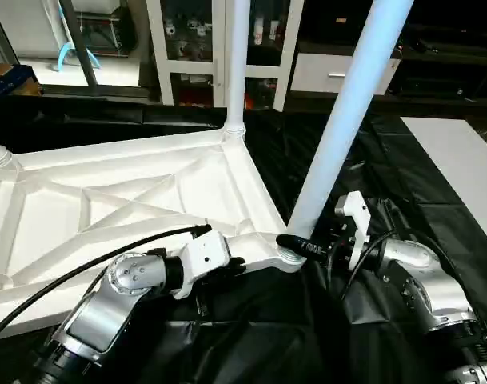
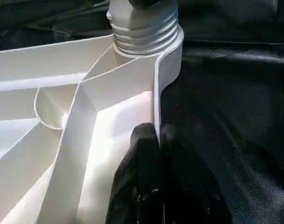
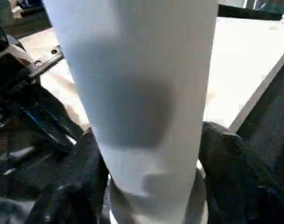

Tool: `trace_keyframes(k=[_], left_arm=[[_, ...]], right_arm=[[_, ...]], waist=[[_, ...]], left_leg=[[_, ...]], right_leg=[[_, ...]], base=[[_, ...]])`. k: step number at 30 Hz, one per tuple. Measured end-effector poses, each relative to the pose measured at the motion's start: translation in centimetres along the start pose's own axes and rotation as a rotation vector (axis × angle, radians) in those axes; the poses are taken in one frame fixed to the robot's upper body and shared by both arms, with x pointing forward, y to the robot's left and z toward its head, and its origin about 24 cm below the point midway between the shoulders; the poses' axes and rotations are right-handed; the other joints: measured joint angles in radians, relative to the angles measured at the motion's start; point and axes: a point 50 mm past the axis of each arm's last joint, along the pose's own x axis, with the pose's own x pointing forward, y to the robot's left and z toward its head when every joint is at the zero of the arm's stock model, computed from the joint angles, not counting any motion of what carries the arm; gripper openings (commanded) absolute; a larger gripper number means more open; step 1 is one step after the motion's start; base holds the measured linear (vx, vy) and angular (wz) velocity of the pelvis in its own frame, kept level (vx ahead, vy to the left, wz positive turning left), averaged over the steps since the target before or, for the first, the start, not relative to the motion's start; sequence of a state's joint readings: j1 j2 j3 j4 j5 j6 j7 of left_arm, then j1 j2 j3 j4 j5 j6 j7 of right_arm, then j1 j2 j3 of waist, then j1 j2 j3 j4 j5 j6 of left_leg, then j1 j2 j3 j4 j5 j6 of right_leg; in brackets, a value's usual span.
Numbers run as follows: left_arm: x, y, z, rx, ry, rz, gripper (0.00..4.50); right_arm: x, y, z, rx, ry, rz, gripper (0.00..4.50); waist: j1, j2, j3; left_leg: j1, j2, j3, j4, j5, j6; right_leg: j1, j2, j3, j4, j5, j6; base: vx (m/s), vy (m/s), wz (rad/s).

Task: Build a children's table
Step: Rotate leg to tighten

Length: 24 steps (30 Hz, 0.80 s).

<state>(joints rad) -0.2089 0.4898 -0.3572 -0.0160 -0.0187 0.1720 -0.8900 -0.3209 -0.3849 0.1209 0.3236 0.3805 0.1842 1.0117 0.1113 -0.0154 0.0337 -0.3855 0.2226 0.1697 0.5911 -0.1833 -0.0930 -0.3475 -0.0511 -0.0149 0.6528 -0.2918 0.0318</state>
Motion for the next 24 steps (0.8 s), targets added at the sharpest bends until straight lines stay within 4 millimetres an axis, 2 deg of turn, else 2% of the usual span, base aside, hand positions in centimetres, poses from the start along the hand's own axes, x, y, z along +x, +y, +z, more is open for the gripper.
trace_keyframes(k=[2, 5, 13, 14, 16, 17, 19, 21, 24], left_arm=[[0.0, 0.0, 0.0, 0.000, 0.000, 0.000, 0.00], [0.0, 0.0, 0.0, -0.001, 0.000, 0.000, 0.00], [0.0, 0.1, 0.0, -0.006, 0.003, 0.009, 0.00], [0.3, 0.3, 0.0, -0.019, 0.001, 0.027, 0.00], [2.3, 1.9, 0.5, -0.096, 0.033, 0.172, 0.00], [4.1, 2.7, 1.4, -0.154, 0.044, 0.268, 0.00], [6.8, 2.7, 2.8, -0.221, 0.052, 0.348, 0.00], [8.1, 2.0, 3.5, -0.274, 0.033, 0.373, 0.00], [7.7, 2.3, 3.3, -0.258, 0.038, 0.396, 0.00]], right_arm=[[0.0, 0.1, 0.1, -0.002, -0.001, 0.005, 2.55], [0.0, 0.1, 0.1, -0.004, 0.000, 0.004, 2.25], [0.3, 0.1, 0.1, -0.026, -0.003, -0.017, 2.11], [0.8, 0.1, -0.1, -0.017, -0.013, -0.053, 2.11], [3.6, -1.3, 0.4, 0.054, -0.099, -0.342, 2.08], [5.6, -2.3, 0.8, 0.113, -0.131, -0.545, 2.06], [7.1, -3.2, 1.2, 0.164, -0.146, -0.770, 2.05], [7.5, -3.4, 1.2, 0.175, -0.154, -0.848, 2.05], [8.3, -3.1, 1.4, 0.181, -0.172, -0.836, 2.05]], waist=[[0.000, 0.000, 0.000], [0.000, 0.000, 0.000], [-0.002, 0.000, 0.000], [-0.004, 0.000, 0.000], [-0.021, 0.000, 0.001], [-0.028, 0.000, 0.002], [-0.035, -0.003, 0.000], [-0.044, -0.010, -0.003], [-0.046, -0.012, -0.004]], left_leg=[[0.000, 0.000, 0.000, 0.000, 0.000, 0.000], [0.000, 0.000, 0.000, 0.000, 0.000, 0.000], [0.001, 0.000, 0.000, 0.000, 0.000, 0.000], [0.001, 0.000, 0.000, 0.000, 0.001, -0.001], [0.002, 0.000, 0.001, 0.003, 0.005, -0.002], [0.001, 0.000, 0.001, 0.002, 0.007, -0.006], [0.001, 0.000, 0.001, 0.001, 0.008, -0.007], [0.001, 0.000, 0.000, -0.001, 0.009, -0.009], [0.002, 0.002, -0.003, -0.002, 0.008, -0.007]], right_leg=[[0.000, 0.000, 0.000, 0.000, 0.000, 0.000], [0.000, 0.000, 0.000, 0.001, 0.000, 0.000], [0.000, 0.000, 0.000, 0.002, -0.001, -0.003], [0.000, 0.000, 0.000, 0.003, -0.002, -0.003], [-0.004, 0.000, 0.002, 0.013, -0.002, -0.004], [-0.008, -0.001, 0.002, 0.015, -0.002, -0.006], [-0.008, -0.002, 0.002, 0.014, -0.002, -0.006], [-0.005, 0.000, 0.000, 0.010, -0.001, -0.006], [-0.004, 0.006, -0.002, 0.011, 0.001, -0.002]], base=[[0.000, 0.000, 0.00], [0.000, 0.000, 0.00], [0.000, 0.000, 0.00], [0.000, 0.000, 0.00], [-0.026, -0.005, -0.01], [-0.053, -0.010, -0.02], [-0.031, -0.004, -0.02], [0.000, 0.000, 0.00], [0.000, 0.000, 0.00]])
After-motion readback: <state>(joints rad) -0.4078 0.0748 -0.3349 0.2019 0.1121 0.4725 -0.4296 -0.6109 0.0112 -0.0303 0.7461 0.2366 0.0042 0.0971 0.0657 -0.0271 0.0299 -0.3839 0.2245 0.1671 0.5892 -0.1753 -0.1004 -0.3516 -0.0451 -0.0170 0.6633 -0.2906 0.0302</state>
